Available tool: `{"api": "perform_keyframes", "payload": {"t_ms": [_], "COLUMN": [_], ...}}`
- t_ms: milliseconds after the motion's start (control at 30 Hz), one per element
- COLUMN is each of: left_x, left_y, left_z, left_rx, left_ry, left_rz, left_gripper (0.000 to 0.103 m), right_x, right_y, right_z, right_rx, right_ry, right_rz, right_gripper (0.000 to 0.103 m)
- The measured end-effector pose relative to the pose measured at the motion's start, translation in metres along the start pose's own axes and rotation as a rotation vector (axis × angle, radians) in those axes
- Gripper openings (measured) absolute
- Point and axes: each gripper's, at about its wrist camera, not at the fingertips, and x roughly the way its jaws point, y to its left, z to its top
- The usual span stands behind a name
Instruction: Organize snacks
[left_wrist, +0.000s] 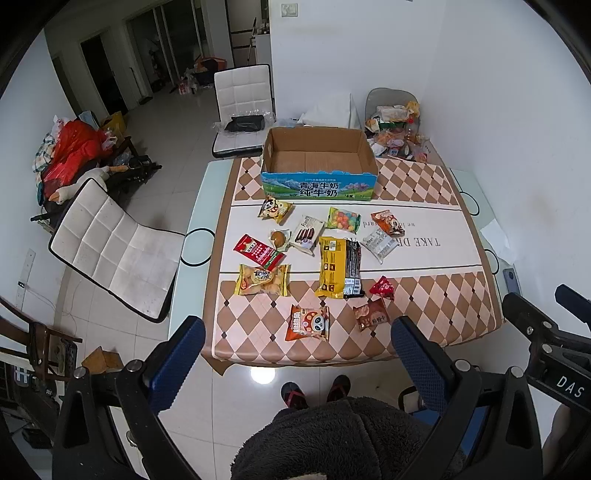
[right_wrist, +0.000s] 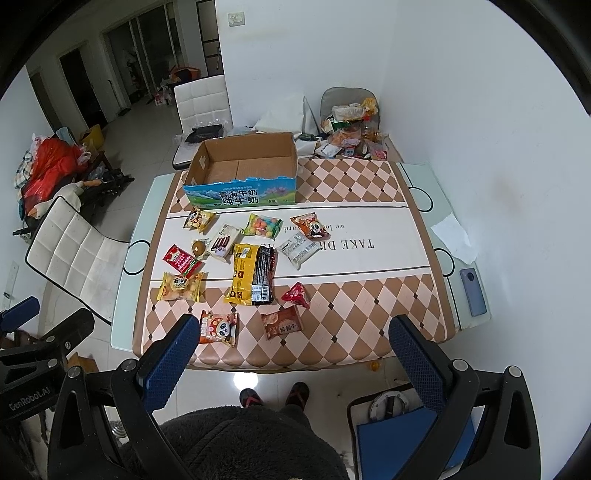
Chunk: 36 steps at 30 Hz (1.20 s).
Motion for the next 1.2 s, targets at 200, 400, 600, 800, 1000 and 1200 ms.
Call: {"api": "perform_keyframes", "payload": {"t_ms": [200, 400, 600, 800, 1000, 1200], "left_x": [0.0, 0.0, 0.012, 0.079, 0.17, 0.243], "left_y": [-0.001, 0.0, 0.008, 0.046, 0.078, 0.103], "left_z": [-0.001, -0.002, 0.01, 0.035, 0.044, 0.049], "left_rx": [0.0, 0.002, -0.005, -0.084, -0.164, -0.291], "left_ry": [-0.001, -0.003, -0.001, 0.078, 0.244, 0.345], "left_rz": [-0.001, -0.002, 0.004, 0.05, 0.064, 0.079], "left_gripper": [0.103, 0.103, 0.103, 0.103, 0.103, 0.103], "right_x": [-0.001, -0.002, 0.014, 0.094, 0.217, 0.34], "right_y": [0.0, 0.003, 0.009, 0.019, 0.043, 0.059], "right_z": [0.0, 0.0, -0.003, 0.011, 0.013, 0.02], "right_rx": [0.001, 0.005, 0.039, 0.116, 0.125, 0.138], "right_ry": [-0.002, -0.007, 0.0, 0.087, 0.257, 0.418], "right_rz": [0.002, 0.003, 0.021, 0.067, 0.075, 0.088], "right_gripper": [0.103, 0.103, 0.103, 0.103, 0.103, 0.103]}}
